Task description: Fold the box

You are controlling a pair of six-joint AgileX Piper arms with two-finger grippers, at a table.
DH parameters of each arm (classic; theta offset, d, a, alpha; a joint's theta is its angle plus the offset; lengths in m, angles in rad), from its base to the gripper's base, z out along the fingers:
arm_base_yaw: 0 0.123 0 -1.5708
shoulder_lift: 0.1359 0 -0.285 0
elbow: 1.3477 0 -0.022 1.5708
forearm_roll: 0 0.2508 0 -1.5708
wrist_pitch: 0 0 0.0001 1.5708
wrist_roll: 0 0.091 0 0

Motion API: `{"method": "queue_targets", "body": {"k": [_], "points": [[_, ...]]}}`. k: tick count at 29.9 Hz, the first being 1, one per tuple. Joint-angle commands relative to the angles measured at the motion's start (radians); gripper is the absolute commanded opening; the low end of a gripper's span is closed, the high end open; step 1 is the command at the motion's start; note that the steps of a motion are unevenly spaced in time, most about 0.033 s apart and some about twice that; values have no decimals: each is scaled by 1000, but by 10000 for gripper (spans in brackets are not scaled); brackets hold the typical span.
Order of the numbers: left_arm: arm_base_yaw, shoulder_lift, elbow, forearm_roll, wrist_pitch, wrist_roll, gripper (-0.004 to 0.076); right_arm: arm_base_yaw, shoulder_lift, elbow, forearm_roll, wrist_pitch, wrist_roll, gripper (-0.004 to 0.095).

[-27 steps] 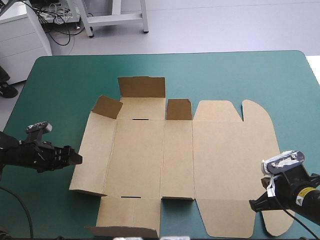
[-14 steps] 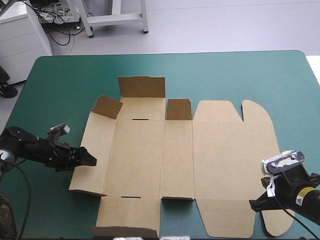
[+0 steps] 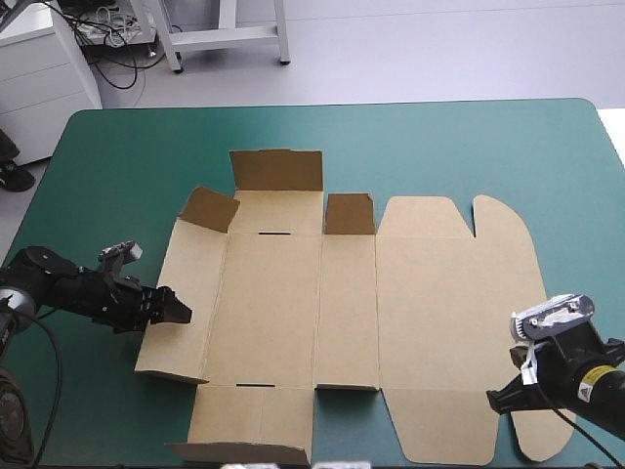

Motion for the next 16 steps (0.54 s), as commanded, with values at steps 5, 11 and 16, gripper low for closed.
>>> {"method": "queue_targets", "body": {"k": [5,11,16], "points": [[-7,22,-14,-58,42,-14,414,-6,2,-24,6,-51,-1,-18],[-7,46,-14,-86,45,-12,414,-6,2,-24,0,-51,-1,-18],[-8,51,-12,-91,50,-12,414,-6,2,-24,0,-51,-1,-18]]}}
